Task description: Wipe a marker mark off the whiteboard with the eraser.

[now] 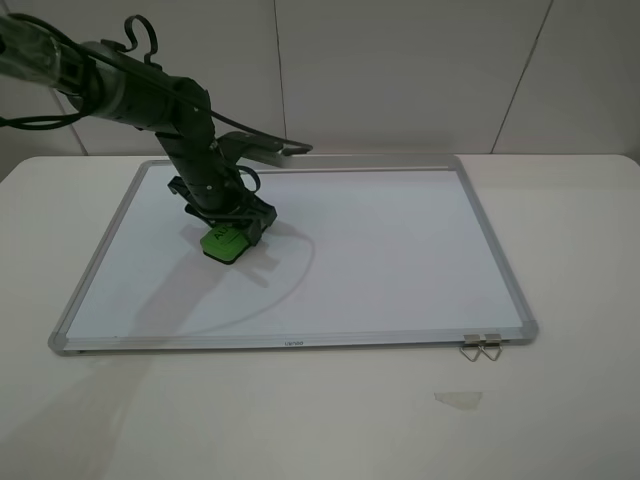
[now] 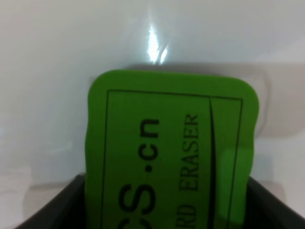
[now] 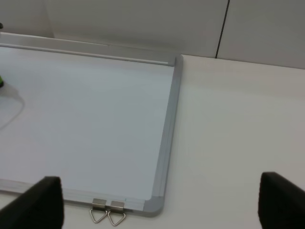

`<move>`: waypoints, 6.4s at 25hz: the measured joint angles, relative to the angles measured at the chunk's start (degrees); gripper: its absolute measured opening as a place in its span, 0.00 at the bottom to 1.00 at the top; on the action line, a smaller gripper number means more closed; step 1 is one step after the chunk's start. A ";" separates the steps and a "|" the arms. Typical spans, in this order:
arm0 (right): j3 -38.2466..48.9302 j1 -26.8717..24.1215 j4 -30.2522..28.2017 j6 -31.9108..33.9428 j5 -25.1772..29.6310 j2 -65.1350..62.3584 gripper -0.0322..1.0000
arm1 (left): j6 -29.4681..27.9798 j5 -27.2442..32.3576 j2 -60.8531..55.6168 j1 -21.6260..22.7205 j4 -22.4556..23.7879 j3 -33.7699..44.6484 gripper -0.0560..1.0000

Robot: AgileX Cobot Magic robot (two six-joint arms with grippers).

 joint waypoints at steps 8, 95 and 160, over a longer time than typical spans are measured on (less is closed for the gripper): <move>0.00 0.00 0.00 0.00 0.00 0.00 0.82 | -3.80 11.50 -6.59 2.04 -0.83 3.55 0.62; 0.00 0.00 0.00 0.00 0.00 0.00 0.82 | -14.86 34.71 -36.53 17.73 6.33 17.89 0.64; 0.00 0.00 0.00 0.00 0.00 0.00 0.82 | -8.14 26.89 -129.17 17.89 5.98 53.19 0.64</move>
